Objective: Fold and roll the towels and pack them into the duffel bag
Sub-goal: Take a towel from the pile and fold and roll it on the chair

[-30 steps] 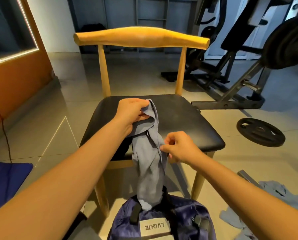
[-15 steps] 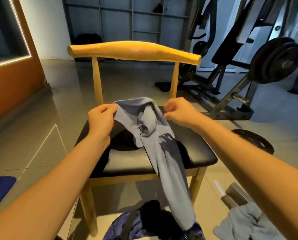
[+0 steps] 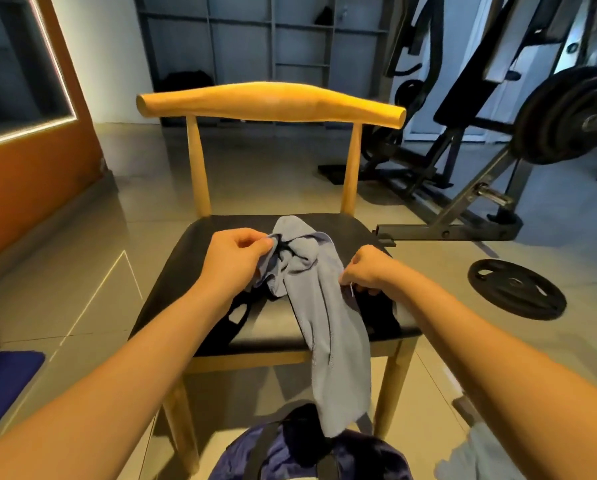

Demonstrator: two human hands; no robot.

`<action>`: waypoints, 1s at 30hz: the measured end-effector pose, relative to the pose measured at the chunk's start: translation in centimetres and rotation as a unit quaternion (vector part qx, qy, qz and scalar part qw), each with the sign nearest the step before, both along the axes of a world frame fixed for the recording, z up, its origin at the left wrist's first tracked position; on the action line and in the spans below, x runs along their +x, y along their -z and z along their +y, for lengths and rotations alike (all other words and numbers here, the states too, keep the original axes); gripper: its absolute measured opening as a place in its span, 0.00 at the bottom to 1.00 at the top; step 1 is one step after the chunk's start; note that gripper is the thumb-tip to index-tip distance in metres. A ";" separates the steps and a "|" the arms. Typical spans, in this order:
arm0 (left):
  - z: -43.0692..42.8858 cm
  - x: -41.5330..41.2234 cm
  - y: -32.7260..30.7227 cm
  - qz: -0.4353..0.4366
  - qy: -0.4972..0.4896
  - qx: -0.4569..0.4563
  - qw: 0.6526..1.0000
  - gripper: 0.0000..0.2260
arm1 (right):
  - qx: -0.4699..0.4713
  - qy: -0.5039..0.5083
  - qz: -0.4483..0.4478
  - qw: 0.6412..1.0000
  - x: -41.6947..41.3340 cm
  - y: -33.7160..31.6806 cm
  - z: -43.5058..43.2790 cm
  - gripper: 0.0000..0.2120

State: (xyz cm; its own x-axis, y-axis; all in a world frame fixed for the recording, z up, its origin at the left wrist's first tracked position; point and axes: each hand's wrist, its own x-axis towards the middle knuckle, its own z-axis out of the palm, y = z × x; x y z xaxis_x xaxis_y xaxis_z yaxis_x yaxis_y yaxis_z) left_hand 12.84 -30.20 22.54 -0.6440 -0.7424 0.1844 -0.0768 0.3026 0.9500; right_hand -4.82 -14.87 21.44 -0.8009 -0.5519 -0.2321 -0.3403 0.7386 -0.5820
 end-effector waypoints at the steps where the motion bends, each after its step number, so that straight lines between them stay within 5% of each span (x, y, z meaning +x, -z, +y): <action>1: -0.2 0.0 0.0 0.009 -0.009 -0.009 1.000 0.06 | -0.023 0.007 -0.023 0.999 -0.3 -1.1 0.0 0.07; 3: -0.9 0.2 -0.2 0.041 -0.049 -0.017 0.998 0.06 | -0.092 0.020 -0.054 0.994 -0.8 -3.9 -0.2 0.06; 5: -1.8 0.4 -0.6 0.086 -0.113 -0.006 0.990 0.05 | -0.148 0.011 0.007 0.989 -1.1 -7.3 -0.8 0.04; 7: -2.7 0.8 -1.1 0.132 -0.177 0.017 0.975 0.05 | -0.178 -0.017 0.191 0.965 -0.8 -10.3 -1.0 0.03; 9: -3.3 1.2 -1.7 0.169 -0.218 0.029 0.961 0.06 | -0.159 -0.051 0.416 0.894 0.3 -11.8 -0.3 0.03; 11: -3.8 1.4 -1.9 0.188 -0.227 0.030 0.955 0.05 | -0.085 -0.109 0.538 0.832 1.5 -10.9 1.1 0.03; 13: -3.8 1.4 -1.7 0.175 -0.206 0.033 0.962 0.05 | -0.028 -0.193 0.472 0.860 2.4 -7.7 2.3 0.03; 15: -3.1 1.1 -1.2 0.138 -0.164 0.034 0.976 0.05 | 0.009 -0.255 0.296 0.920 3.0 -4.4 3.2 0.04; 17: -2.4 0.9 -0.7 0.102 -0.120 0.026 0.987 0.06 | 0.015 -0.281 0.194 0.940 3.1 -2.3 3.9 0.06; 21: -1.2 0.9 -0.7 0.070 -0.081 -0.022 0.994 0.05 | -0.145 -0.179 0.119 0.966 3.1 -1.6 5.8 0.11; 23: -0.6 1.0 -0.7 0.064 -0.067 -0.046 0.995 0.06 | -0.111 -0.144 0.136 0.974 2.7 -1.8 6.8 0.13; 26: 0.3 0.9 -0.7 0.054 -0.042 -0.050 0.996 0.08 | 0.058 -0.163 0.232 0.957 2.0 -2.3 8.0 0.14; 30: 0.9 1.1 -0.8 0.041 -0.036 -0.051 0.997 0.07 | 0.098 -0.201 0.287 0.932 1.3 -2.2 9.1 0.15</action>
